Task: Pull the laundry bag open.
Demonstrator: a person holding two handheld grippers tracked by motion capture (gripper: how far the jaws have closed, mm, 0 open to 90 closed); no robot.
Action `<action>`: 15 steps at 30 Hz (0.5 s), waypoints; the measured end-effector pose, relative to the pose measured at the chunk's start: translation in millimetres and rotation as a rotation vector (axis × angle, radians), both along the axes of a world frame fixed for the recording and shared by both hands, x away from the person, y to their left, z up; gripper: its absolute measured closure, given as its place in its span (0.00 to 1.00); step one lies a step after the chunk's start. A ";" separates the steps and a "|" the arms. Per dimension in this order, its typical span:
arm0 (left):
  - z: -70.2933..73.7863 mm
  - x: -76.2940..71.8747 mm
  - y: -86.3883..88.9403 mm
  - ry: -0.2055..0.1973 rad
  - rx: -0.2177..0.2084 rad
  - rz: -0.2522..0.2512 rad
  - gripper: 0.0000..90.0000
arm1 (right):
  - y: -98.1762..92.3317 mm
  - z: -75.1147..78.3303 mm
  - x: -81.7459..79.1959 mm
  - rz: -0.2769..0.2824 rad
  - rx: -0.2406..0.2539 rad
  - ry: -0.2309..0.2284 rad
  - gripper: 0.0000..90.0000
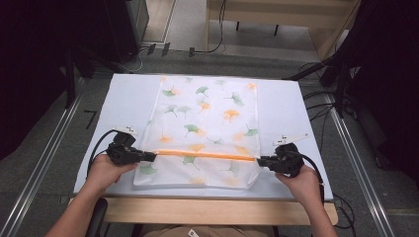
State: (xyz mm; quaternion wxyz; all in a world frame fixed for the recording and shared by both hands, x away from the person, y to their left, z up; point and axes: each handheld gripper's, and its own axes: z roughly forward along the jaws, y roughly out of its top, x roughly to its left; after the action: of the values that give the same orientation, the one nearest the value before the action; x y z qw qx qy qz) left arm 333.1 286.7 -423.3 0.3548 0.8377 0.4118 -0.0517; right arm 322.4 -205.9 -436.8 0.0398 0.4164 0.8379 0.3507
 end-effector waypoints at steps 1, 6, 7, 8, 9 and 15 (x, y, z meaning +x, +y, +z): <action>0.1 -0.2 0.1 0.000 0.001 0.009 1.00 | -0.2 0.3 0.0 0.000 -0.001 -0.001 0.94; 0.2 0.0 3.6 0.003 0.004 0.015 1.00 | -1.3 1.0 0.2 -0.003 0.005 -0.006 0.95; 0.2 0.1 4.5 0.003 0.003 0.011 1.00 | -1.4 1.2 0.2 -0.004 0.008 -0.004 0.95; 0.5 -0.3 5.7 0.000 0.007 0.016 1.00 | -1.5 1.5 0.2 -0.004 0.005 -0.005 0.95; 0.7 -0.8 7.0 -0.003 0.008 0.018 1.00 | -1.5 1.6 0.2 -0.003 0.006 -0.005 0.95; 2.1 -3.6 23.3 -0.006 0.003 0.054 1.00 | -2.0 1.1 0.8 -0.006 0.005 -0.003 0.95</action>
State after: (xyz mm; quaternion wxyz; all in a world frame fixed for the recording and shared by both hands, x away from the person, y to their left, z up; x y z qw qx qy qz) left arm 329.5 310.0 -421.2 0.3560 0.8270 0.4333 -0.0393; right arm 323.2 -207.9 -435.7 0.0412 0.4186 0.8357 0.3531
